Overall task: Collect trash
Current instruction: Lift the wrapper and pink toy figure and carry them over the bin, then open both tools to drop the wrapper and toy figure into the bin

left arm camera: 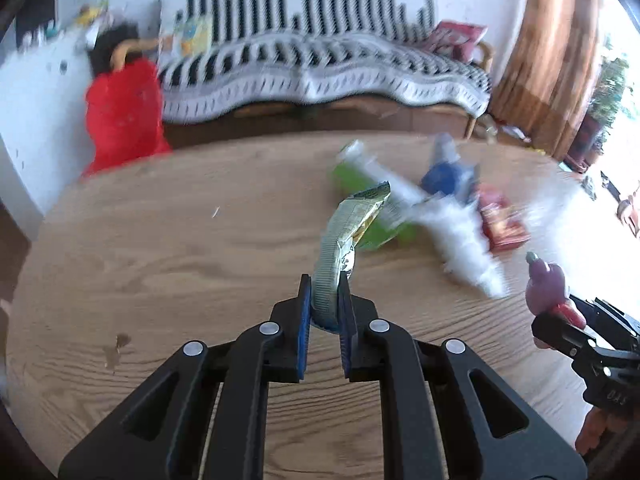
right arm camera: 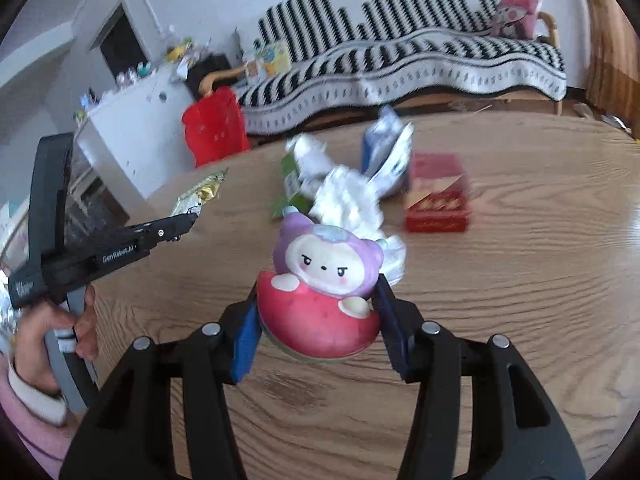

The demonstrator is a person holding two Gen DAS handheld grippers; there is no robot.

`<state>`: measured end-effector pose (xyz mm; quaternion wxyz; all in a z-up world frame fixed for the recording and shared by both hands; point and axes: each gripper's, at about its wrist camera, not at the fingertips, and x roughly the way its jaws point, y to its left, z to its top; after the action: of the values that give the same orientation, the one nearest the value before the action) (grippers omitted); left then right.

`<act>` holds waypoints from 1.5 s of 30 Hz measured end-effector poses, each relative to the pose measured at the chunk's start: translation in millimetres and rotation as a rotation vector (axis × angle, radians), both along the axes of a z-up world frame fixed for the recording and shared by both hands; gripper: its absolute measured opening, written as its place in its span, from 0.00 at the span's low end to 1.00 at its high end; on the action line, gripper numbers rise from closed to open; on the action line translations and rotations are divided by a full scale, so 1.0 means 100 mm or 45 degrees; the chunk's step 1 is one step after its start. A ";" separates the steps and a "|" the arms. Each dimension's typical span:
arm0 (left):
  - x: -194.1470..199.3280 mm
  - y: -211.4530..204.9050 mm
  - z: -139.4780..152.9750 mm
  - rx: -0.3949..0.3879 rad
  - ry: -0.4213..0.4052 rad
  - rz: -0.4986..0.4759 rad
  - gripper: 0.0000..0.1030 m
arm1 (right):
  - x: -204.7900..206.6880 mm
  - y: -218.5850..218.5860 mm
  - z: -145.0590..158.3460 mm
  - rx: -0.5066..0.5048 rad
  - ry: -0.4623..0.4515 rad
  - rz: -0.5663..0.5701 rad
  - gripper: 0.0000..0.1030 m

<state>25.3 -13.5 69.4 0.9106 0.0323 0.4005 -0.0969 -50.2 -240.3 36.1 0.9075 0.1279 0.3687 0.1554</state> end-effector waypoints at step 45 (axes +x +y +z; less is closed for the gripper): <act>-2.76 -4.66 -1.98 0.088 0.682 -1.047 0.12 | -3.70 -3.93 -1.93 0.532 0.434 -1.163 0.51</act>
<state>-250.8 -479.6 -128.5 0.6603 0.1921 0.5776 -0.4398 -420.4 -633.1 -156.5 0.7652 0.4769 0.3789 -0.2086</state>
